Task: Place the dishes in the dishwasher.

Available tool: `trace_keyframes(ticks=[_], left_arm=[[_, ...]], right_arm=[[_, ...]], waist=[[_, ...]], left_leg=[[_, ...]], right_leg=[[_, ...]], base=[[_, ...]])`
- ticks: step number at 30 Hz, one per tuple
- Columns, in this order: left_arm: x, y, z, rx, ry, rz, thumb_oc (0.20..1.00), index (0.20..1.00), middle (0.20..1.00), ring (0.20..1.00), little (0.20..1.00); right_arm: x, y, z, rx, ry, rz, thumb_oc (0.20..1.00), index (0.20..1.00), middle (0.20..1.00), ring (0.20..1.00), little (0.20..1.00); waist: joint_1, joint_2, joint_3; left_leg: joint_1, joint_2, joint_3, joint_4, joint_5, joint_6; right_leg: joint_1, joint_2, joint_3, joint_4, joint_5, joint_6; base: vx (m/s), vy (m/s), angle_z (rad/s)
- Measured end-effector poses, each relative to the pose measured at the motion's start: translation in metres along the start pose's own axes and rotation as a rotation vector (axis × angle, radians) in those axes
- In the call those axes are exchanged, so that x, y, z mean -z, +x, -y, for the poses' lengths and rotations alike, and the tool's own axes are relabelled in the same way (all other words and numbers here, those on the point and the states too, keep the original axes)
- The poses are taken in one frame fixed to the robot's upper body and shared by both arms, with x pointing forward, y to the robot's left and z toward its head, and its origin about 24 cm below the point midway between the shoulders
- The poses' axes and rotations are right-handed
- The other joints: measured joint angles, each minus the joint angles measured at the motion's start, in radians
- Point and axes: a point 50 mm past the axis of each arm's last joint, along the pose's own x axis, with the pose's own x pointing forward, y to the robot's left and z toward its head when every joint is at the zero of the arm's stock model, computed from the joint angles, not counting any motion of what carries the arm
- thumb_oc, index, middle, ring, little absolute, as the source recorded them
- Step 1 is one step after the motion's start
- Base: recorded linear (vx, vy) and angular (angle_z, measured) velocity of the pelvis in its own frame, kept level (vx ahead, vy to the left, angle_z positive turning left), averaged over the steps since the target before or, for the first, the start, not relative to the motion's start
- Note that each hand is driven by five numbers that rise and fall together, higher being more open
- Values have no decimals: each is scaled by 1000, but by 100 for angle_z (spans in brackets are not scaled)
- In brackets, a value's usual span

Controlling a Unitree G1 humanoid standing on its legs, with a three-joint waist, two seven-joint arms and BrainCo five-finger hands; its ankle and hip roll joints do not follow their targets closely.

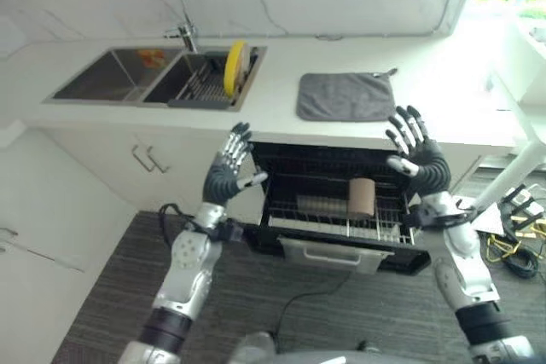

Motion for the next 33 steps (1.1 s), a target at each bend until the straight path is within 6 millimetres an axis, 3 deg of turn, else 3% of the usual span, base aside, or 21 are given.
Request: trace_keyframes(ticks=[1,4,6,7,8,9,10,11,12,13,14,16,18,19,21,22,24,27,29,30,33], left_arm=[[-4,1,-3,-3,13,11,1000,1000,1000,1000,1000],[-10,4,-8,-17,20,43,1000,1000,1000,1000,1000],[-6,3,-10,-27,18,26,1000,1000,1000,1000,1000],[-6,4,-12,-22,29,20,1000,1000,1000,1000,1000],[-8,7,-15,-15,52,19,1000,1000,1000,1000,1000],[-1,12,-12,14,53,-15,1000,1000,1000,1000,1000],[1,11,-12,20,53,-30,1000,1000,1000,1000,1000],[2,1,-20,-5,61,-46,1000,1000,1000,1000,1000],[2,-8,-31,-43,77,-63,1000,1000,1000,1000,1000],[0,-11,-39,-61,95,-70,1000,1000,1000,1000,1000],[-8,-7,-42,-17,125,-49,1000,1000,1000,1000,1000],[-21,-5,-38,0,130,-4,1000,1000,1000,1000,1000],[-24,2,-30,11,107,34,1000,1000,1000,1000,1000],[-18,6,-21,51,89,15,1000,1000,1000,1000,1000],[-11,-6,-10,91,91,-17,1000,1000,1000,1000,1000],[-5,-17,-12,72,89,-56,1000,1000,1000,1000,1000],[-3,-19,-15,64,97,-74,1000,1000,1000,1000,1000],[-4,-22,-18,57,104,-69,1000,1000,1000,1000,1000],[-8,-20,-15,76,104,-37,1000,1000,1000,1000,1000],[-9,-19,-15,78,104,-35,1000,1000,1000,1000,1000],[-6,-22,-16,75,103,-57,1000,1000,1000,1000,1000]], right_arm=[[-8,10,-3,-14,1,56,1000,1000,1000,1000,1000],[-19,2,7,23,-16,101,1000,1000,1000,1000,1000],[-33,-8,19,70,-44,146,1000,1000,1000,1000,1000],[-40,-7,18,72,-40,176,1000,1000,1000,1000,1000],[-41,-7,14,80,-12,202,1000,1000,1000,1000,1000],[-41,-17,12,109,12,205,1000,1000,1000,1000,1000],[-38,-20,10,125,35,203,1000,1000,1000,1000,1000],[-31,-21,3,123,80,182,1000,1000,1000,1000,1000],[-29,-21,-3,107,105,176,1000,1000,1000,1000,1000],[-31,-20,-5,87,101,178,1000,1000,1000,1000,1000],[-43,-16,-4,26,47,200,1000,1000,1000,1000,1000],[-46,-11,-10,-17,50,209,1000,1000,1000,1000,1000],[-39,-13,-21,-50,82,190,1000,1000,1000,1000,1000],[-36,-14,-21,-51,83,187,1000,1000,1000,1000,1000],[-31,-12,-12,-25,62,179,1000,1000,1000,1000,1000],[-29,-13,-11,-20,61,169,1000,1000,1000,1000,1000],[-25,-13,-7,-11,61,155,1000,1000,1000,1000,1000],[-24,-13,-4,4,81,156,1000,1000,1000,1000,1000],[-30,-10,-5,-3,75,202,1000,1000,1000,1000,1000],[-31,-10,-5,-3,74,205,1000,1000,1000,1000,1000],[-31,-11,-11,-9,126,260,1000,1000,1000,1000,1000]], waist=[[-17,32,4],[-38,68,25],[-53,81,34],[-54,73,46],[-60,19,73],[-50,15,74],[-52,8,78],[-33,-3,79],[-14,-2,77],[-17,4,80],[-22,29,69],[-29,30,69],[-40,25,66],[-56,8,57],[-53,30,20],[-34,60,4],[-29,36,9],[-12,0,6],[-41,34,-13],[-44,49,-18],[-12,9,7]], left_leg=[[14,64,-26,-67,-14,1],[35,157,-124,-154,-33,-24],[38,169,-93,-213,-40,-16],[33,136,-62,-185,-20,-110],[23,51,-24,-115,-67,-62],[-23,-7,-15,-22,-122,7],[-10,-35,-5,-19,-130,35],[25,-54,53,-49,-134,72],[51,-49,91,-79,-124,96],[75,-55,109,-122,-115,121],[156,-86,114,-285,-43,150],[182,-141,120,-346,-25,187],[188,-145,116,-356,-21,189],[193,-172,104,-347,-21,185],[182,-221,139,-324,-77,192],[160,-222,143,-266,-85,155],[41,-223,132,-34,-67,107],[-22,-144,87,102,-88,91],[63,-79,5,-125,-76,85],[86,-73,0,-176,-68,86],[66,-67,-151,-360,-29,21]], right_leg=[[-27,1,24,39,-11,20],[-59,-34,65,121,-38,66],[-77,-129,101,207,-68,126],[-64,-188,109,206,-63,136],[-40,-270,118,177,6,116],[-39,-325,86,166,143,-3],[-48,-347,90,152,240,-29],[-106,-359,96,148,378,-1],[-148,-327,84,206,339,54],[-187,-269,42,339,201,63],[-190,-78,-39,486,-65,34],[-241,17,-113,569,-215,45],[-283,115,-131,566,-230,-3],[-276,135,-126,497,-221,-62],[-246,113,-114,397,-211,-99],[-209,133,-85,367,-211,-108],[-165,118,-41,296,-202,-186],[-109,93,-24,216,-162,-176],[-113,104,7,224,-162,-116],[-113,109,13,222,-155,-116],[-101,99,196,136,-125,-101]], base=[[9,907,-30],[-10,804,-9],[-18,646,18],[35,633,4],[41,617,28],[3,572,32],[-53,613,-17],[-50,630,-82],[-31,433,-105],[0,311,-67],[-7,312,-14],[11,235,-12],[6,-35,11],[-12,-23,59],[-12,-42,30],[-4,-51,3],[13,-18,5],[67,64,-18],[255,205,-28],[323,226,-34],[318,223,-85]])
